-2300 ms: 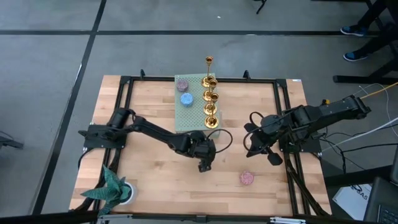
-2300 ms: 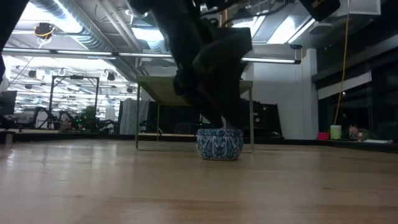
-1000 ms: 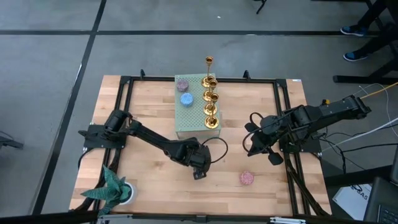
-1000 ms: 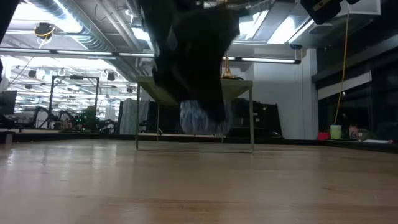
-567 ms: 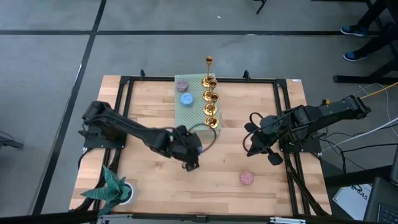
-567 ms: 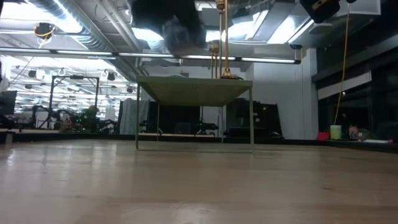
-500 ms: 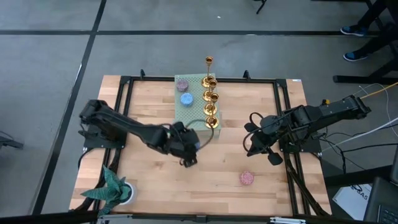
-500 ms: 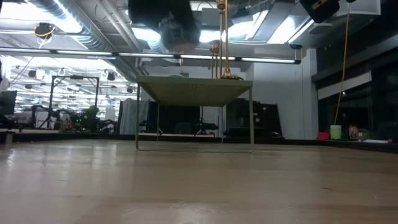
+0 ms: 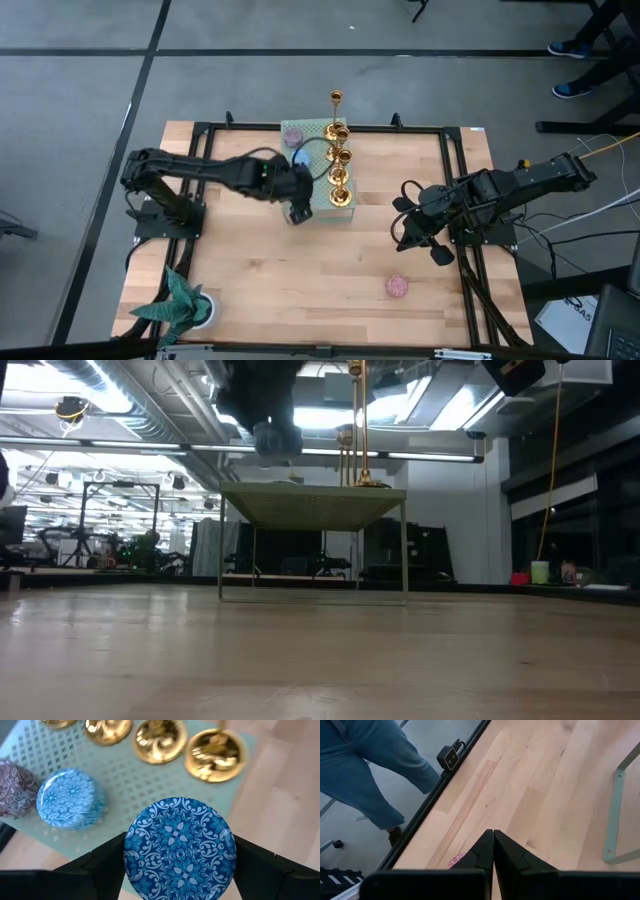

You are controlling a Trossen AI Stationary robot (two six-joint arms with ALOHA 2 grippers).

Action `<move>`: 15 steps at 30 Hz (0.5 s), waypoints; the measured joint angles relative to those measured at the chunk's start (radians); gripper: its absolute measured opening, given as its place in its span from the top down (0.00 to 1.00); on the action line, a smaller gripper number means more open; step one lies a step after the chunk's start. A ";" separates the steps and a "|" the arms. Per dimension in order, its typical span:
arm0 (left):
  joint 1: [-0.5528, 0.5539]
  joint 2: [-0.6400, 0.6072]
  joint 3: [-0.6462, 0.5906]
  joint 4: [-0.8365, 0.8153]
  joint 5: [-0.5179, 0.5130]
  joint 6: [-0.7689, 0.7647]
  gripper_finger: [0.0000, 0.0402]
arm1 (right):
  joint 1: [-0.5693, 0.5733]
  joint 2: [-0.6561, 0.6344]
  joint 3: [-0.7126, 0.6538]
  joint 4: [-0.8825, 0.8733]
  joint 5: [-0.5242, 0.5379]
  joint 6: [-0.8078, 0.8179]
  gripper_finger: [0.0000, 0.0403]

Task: Pick & Place candle stick holders
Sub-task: Align the blue scented candle with the other scented candles on the shelf

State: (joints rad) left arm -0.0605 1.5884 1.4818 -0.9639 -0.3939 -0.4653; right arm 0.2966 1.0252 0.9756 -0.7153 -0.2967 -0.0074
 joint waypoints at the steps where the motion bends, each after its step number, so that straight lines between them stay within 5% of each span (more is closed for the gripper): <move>1: 0.021 0.006 0.000 -0.004 0.013 0.006 0.27 | 0.000 0.000 0.000 0.000 0.000 0.000 0.96; 15: 0.190 0.016 0.000 -0.015 0.191 -0.046 0.25 | 0.000 0.000 0.000 -0.001 -0.001 0.000 0.96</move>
State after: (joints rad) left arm 0.1297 1.6039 1.4818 -0.9786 -0.2031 -0.5116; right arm 0.2966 1.0252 0.9756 -0.7158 -0.2977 -0.0078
